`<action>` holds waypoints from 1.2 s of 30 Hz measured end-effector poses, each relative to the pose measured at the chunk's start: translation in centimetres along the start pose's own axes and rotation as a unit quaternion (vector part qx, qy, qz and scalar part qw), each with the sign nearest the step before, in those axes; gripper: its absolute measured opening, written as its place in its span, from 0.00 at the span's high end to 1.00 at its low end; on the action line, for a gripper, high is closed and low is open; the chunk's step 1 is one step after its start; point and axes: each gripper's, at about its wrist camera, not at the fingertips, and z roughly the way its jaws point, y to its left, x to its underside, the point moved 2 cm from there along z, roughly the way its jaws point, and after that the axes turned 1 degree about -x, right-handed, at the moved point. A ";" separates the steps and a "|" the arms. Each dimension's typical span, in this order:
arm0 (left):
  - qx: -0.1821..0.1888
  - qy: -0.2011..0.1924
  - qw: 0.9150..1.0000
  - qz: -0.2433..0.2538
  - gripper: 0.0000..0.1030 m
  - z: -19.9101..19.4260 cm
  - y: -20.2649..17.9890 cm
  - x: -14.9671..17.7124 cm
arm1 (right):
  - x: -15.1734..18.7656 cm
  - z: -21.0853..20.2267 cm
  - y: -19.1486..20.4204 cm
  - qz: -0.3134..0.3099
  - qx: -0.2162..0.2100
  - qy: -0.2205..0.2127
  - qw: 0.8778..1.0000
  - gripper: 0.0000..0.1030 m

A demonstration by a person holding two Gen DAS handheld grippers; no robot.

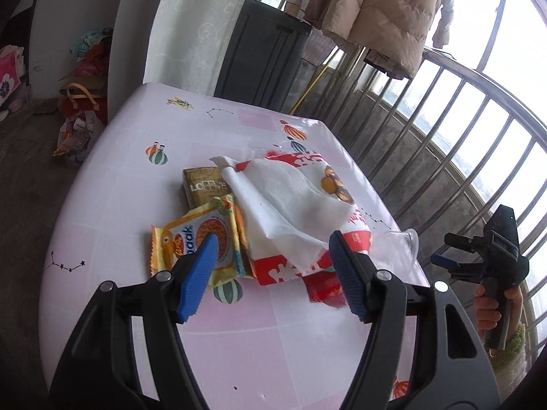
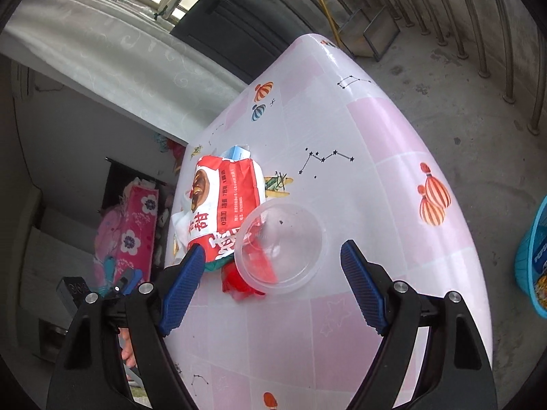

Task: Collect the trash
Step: 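Grasp the orange Enaak packet with the left tool while the right tool approaches the clear cup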

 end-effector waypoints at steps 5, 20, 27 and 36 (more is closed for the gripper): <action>-0.026 0.005 0.999 0.036 0.39 -0.2 -2.0 2.5 | 0.7 0.8 0.5 0.003 -0.012 -0.002 1.000 0.23; -0.099 0.042 0.992 0.065 0.39 4.3 0.2 0.7 | 0.3 3.7 1.6 -0.015 0.013 0.007 1.000 0.38; -0.117 0.075 0.989 0.051 0.54 7.7 1.9 0.4 | -0.2 4.4 1.4 -0.015 0.020 0.011 1.000 0.47; -0.110 0.091 0.989 0.035 0.79 8.4 3.1 0.4 | -0.3 5.3 1.5 -0.013 0.015 0.026 0.999 0.65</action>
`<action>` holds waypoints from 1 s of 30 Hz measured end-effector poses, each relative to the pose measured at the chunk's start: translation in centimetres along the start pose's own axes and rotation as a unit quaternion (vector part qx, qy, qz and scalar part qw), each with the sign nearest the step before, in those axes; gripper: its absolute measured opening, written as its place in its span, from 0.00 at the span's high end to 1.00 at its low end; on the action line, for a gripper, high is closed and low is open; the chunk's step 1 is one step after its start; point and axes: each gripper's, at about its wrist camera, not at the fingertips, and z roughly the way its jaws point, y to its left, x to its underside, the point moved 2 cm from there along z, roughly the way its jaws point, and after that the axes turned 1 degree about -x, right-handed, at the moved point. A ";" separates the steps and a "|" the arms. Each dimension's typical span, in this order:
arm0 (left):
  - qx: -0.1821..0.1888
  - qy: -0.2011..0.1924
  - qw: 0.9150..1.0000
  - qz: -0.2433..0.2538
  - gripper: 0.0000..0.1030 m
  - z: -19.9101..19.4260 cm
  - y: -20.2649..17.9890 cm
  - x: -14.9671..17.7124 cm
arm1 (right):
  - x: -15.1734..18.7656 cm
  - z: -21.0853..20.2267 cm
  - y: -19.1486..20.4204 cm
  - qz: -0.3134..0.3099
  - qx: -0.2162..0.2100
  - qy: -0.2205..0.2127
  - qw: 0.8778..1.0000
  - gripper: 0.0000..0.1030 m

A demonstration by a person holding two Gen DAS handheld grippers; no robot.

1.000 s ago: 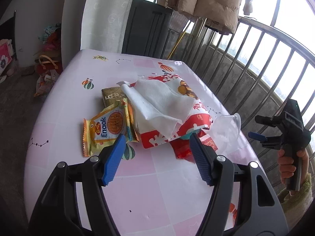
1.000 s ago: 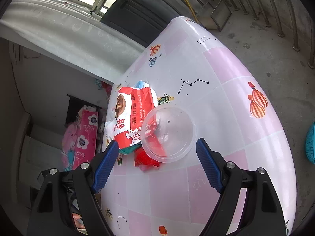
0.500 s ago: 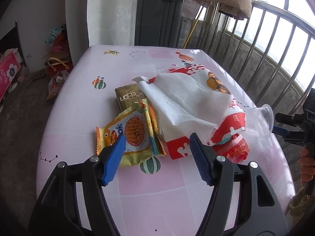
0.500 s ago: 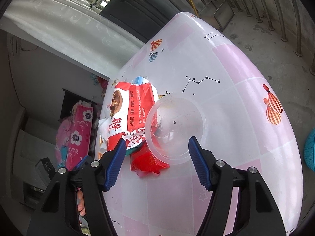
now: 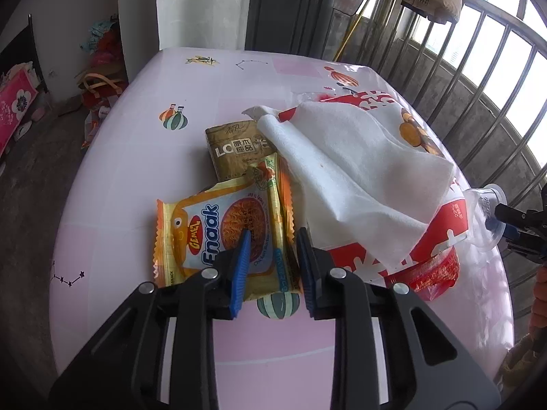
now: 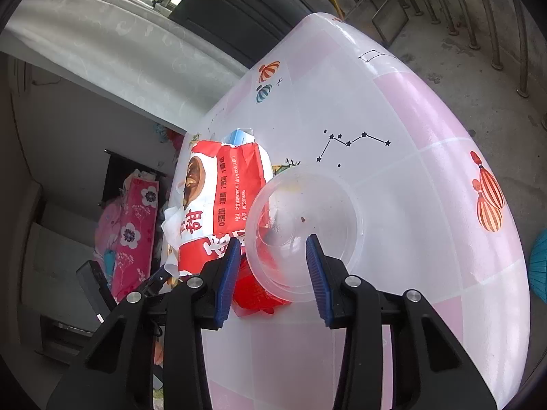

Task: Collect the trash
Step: 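Grasp the orange Enaak packet with the left tool while the right tool approaches the clear cup, then close the right tool on the rim of the clear plastic cup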

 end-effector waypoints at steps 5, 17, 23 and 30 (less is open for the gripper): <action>0.002 -0.005 1.000 0.000 0.86 -0.4 0.1 0.0 | 0.0 0.0 0.2 0.002 -0.007 0.003 1.000 0.78; 0.008 -0.028 1.000 -0.012 0.91 -3.3 1.0 0.2 | 0.1 -0.6 0.3 0.023 -0.037 0.003 0.999 0.93; 0.008 -0.047 0.999 -0.014 0.92 -5.8 1.4 0.4 | 0.2 -1.7 0.5 0.023 -0.034 -0.005 0.999 0.94; 0.019 -0.076 0.997 -0.008 0.92 -10.3 1.2 0.8 | 0.7 -3.7 1.1 0.011 -0.031 -0.016 0.999 0.94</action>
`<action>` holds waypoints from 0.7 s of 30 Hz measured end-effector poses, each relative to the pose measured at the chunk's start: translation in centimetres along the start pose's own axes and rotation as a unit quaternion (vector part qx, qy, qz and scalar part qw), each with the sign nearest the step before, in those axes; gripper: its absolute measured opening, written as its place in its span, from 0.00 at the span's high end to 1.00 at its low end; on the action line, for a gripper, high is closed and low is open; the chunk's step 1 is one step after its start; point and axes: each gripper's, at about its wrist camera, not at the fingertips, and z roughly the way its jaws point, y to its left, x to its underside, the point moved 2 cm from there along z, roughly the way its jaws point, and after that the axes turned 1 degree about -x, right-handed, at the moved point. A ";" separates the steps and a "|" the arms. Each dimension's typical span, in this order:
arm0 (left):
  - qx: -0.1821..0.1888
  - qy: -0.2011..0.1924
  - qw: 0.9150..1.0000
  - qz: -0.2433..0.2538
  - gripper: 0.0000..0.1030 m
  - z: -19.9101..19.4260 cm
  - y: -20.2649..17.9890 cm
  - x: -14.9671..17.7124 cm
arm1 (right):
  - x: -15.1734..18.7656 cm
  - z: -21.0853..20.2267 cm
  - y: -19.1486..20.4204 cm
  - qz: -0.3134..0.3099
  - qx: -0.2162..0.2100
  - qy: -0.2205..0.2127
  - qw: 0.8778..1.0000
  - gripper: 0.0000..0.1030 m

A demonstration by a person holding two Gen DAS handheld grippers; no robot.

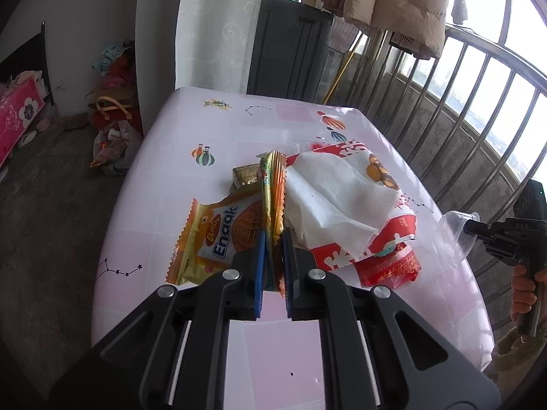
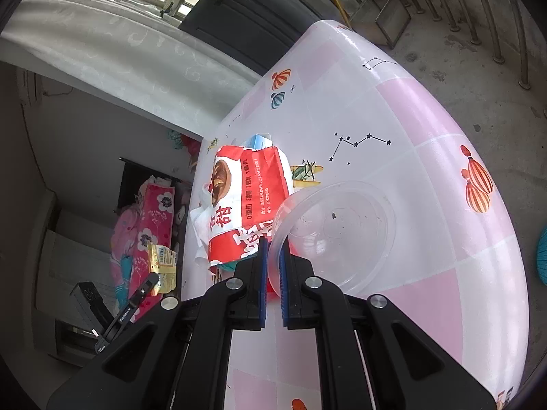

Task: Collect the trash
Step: 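Close the right tool on the rim of the clear plastic cup, then carry the Enaak packet in the left tool and cup in the right tool to the basket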

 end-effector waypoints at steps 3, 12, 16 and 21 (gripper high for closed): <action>0.019 -0.012 1.000 0.003 0.92 -2.3 -0.8 -0.2 | 0.4 -1.6 0.4 -0.005 -0.006 -0.010 1.000 0.94; 0.131 -0.037 0.990 0.042 0.92 -7.0 -8.8 -2.2 | 2.2 -10.7 -0.2 -0.009 -0.021 -0.077 0.997 0.94; 0.197 -0.028 0.977 0.079 0.92 -6.3 -15.9 -2.7 | 3.5 -16.1 -2.6 0.008 -0.004 -0.127 0.992 0.94; 0.287 0.023 0.949 0.126 0.93 -3.4 -26.7 -2.0 | 5.9 -22.3 -8.1 0.060 0.036 -0.188 0.980 0.94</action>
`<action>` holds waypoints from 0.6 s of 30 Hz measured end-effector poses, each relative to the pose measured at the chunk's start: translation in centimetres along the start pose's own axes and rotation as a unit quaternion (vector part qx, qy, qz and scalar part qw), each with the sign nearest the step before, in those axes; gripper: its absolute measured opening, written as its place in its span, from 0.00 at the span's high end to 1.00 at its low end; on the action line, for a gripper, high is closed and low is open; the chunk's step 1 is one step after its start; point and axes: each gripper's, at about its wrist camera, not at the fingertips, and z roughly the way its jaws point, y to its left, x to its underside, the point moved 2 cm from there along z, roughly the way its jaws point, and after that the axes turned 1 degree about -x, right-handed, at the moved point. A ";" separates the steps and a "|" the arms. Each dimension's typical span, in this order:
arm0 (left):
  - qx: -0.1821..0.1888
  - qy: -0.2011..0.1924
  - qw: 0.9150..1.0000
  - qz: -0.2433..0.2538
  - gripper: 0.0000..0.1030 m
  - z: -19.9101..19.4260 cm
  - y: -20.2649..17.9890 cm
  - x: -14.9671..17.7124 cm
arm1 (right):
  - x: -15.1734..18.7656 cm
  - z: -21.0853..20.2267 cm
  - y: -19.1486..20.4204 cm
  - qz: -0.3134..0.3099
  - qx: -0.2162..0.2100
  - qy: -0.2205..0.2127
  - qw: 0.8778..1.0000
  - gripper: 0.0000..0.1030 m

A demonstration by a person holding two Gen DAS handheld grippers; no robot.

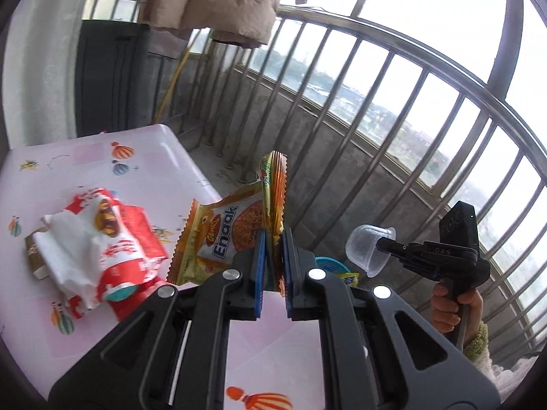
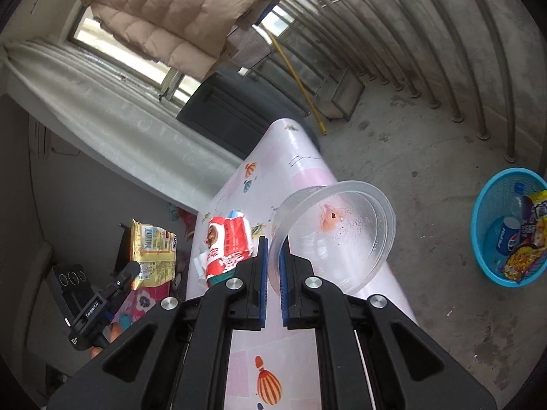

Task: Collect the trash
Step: 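Carry the Enaak packet in the left tool and cup in the right tool to the basket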

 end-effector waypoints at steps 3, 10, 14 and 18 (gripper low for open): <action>0.062 0.054 0.997 0.004 0.92 6.5 -3.7 -0.4 | 0.1 -1.9 -4.6 0.047 0.026 -0.021 0.998 0.94; 0.115 0.215 0.970 0.001 0.92 23.8 -11.3 2.1 | 1.0 -1.5 -16.9 0.171 0.092 -0.040 0.980 0.94; 0.110 0.291 0.950 0.012 0.92 32.6 -14.4 5.1 | 1.2 0.5 -23.3 0.230 0.109 -0.039 0.966 0.94; 0.089 0.326 0.941 0.034 0.92 39.3 -16.3 7.3 | 0.5 2.9 -28.1 0.263 0.123 -0.040 0.956 0.93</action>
